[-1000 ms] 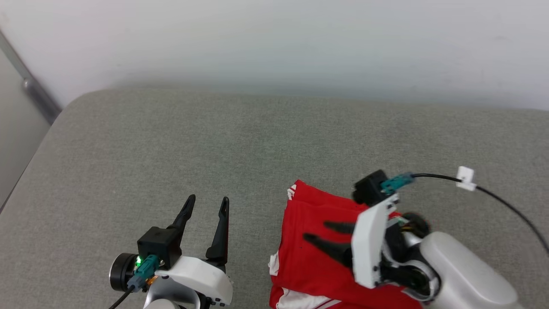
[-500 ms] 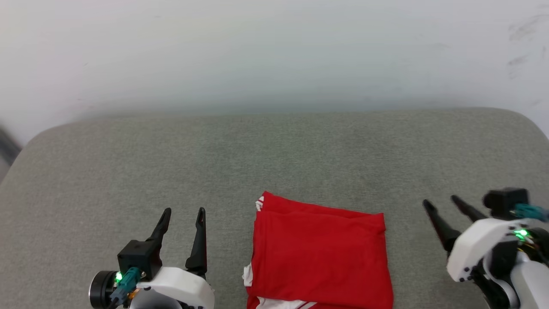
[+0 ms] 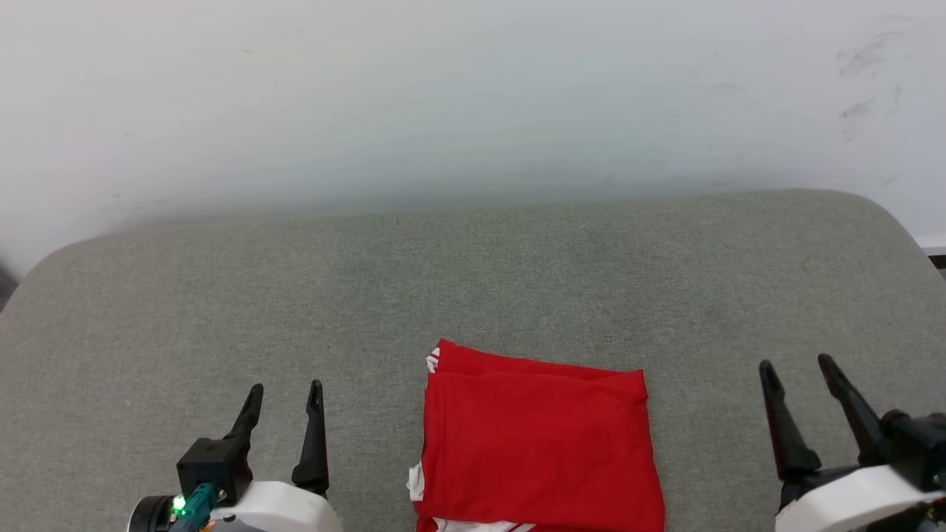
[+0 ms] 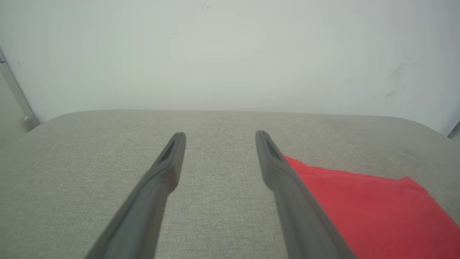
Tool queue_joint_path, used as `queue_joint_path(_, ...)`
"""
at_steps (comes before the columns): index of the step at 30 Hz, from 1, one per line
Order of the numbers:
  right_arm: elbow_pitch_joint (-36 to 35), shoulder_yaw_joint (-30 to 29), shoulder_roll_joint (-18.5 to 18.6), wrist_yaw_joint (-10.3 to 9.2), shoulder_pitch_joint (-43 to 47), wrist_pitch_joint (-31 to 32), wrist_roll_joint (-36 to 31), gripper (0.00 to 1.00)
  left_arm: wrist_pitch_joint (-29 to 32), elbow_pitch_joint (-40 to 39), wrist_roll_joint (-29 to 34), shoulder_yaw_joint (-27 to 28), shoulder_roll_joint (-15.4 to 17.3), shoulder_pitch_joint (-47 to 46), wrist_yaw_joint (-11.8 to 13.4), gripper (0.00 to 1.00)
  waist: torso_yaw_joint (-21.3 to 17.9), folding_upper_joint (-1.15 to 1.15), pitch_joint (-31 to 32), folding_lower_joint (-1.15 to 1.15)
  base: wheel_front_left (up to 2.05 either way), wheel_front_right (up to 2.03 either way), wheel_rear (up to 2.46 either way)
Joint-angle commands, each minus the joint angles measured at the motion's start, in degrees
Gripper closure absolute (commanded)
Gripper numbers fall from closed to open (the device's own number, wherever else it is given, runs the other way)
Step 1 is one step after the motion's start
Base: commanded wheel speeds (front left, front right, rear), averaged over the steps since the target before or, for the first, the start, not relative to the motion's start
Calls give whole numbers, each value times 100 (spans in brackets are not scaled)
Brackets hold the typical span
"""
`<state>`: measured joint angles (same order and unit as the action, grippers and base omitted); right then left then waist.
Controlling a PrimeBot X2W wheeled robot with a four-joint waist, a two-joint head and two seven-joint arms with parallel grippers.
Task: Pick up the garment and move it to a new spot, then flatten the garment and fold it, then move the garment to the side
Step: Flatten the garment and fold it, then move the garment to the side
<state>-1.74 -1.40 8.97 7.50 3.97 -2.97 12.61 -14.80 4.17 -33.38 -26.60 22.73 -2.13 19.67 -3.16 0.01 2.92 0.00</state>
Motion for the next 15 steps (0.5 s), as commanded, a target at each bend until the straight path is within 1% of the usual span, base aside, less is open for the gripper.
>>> queue_joint_path(1,-162,8,-77,-2,165,46,-84,0,-28,24,62,41,-3,92,-11,0,8,-1,10,0,0,0,0)
queue_joint_path(7,-599,28,-234,-2,411,226,-230,0,-43,61,188,108,-82,149,-57,0,49,-1,-7,0,0,0,0)
queue_joint_path(11,-703,-5,-271,-2,435,347,-251,0,-46,77,247,155,-126,121,-115,0,75,-1,-25,0,0,0,0)
queue_joint_path(15,-733,-109,-345,-2,472,503,-86,0,-48,66,293,242,-198,126,-162,0,99,-1,-41,0,0,0,0)
